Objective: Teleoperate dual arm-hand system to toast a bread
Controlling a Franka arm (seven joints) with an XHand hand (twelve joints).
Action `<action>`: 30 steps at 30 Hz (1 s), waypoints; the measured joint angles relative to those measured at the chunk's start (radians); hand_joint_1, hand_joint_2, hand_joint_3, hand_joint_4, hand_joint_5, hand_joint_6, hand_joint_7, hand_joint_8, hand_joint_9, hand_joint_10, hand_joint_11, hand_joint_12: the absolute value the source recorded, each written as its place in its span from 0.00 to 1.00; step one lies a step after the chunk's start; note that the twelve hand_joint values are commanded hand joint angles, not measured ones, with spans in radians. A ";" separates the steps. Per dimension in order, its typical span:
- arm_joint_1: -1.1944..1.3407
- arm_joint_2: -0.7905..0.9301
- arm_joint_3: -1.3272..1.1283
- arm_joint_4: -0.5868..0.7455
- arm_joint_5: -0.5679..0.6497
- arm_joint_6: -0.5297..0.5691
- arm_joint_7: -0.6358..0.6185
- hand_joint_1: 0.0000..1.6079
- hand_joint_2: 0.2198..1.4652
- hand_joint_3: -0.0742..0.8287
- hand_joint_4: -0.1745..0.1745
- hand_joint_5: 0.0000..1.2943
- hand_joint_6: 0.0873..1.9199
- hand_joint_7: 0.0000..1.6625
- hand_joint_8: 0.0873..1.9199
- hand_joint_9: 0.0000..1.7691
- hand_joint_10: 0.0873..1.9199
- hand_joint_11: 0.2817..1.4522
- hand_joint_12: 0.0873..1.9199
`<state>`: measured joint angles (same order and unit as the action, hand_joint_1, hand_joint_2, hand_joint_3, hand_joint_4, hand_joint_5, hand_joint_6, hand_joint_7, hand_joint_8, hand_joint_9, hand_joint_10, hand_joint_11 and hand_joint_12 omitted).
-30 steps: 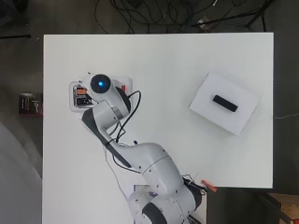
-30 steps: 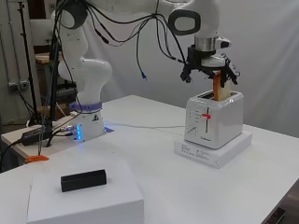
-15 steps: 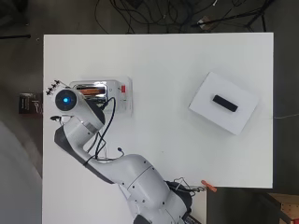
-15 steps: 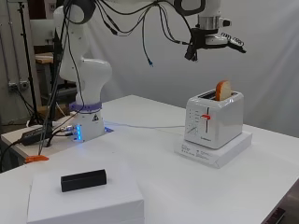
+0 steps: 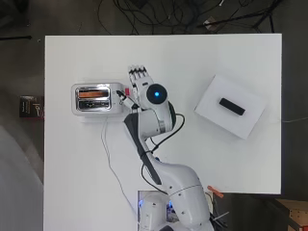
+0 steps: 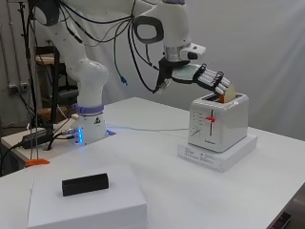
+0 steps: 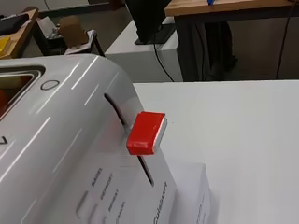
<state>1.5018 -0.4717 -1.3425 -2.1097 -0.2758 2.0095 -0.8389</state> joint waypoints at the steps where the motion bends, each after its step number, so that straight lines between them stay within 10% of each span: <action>1: -0.004 -0.002 0.001 -0.005 0.002 0.002 0.002 0.00 0.72 0.09 0.50 0.16 0.00 0.14 0.00 0.18 0.00 0.09 0.00; 14: 0.100 -0.032 -0.114 -0.014 -0.018 0.001 0.040 0.00 0.70 0.08 0.39 0.22 0.00 0.17 0.00 0.21 0.00 0.10 0.00; 24: 0.384 -0.206 -0.469 0.062 -0.123 0.022 0.098 0.00 0.75 0.08 0.39 0.43 0.00 0.59 0.00 0.67 0.00 0.33 0.00; 25: 0.381 -0.216 -0.472 0.059 -0.124 0.033 0.095 0.06 0.74 0.08 0.43 0.45 0.00 0.63 0.13 0.69 0.24 0.38 0.16; 27: 0.364 -0.233 -0.467 0.061 -0.126 0.043 0.092 0.04 0.74 0.08 0.40 0.47 0.00 0.68 0.68 0.76 0.77 0.44 0.72; 30: 0.361 -0.250 -0.474 0.078 -0.139 0.037 0.083 0.01 0.75 0.08 0.37 0.45 0.00 0.66 0.94 0.75 0.97 0.44 0.97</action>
<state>1.8624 -0.7214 -1.8167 -2.0317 -0.4150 2.0461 -0.7564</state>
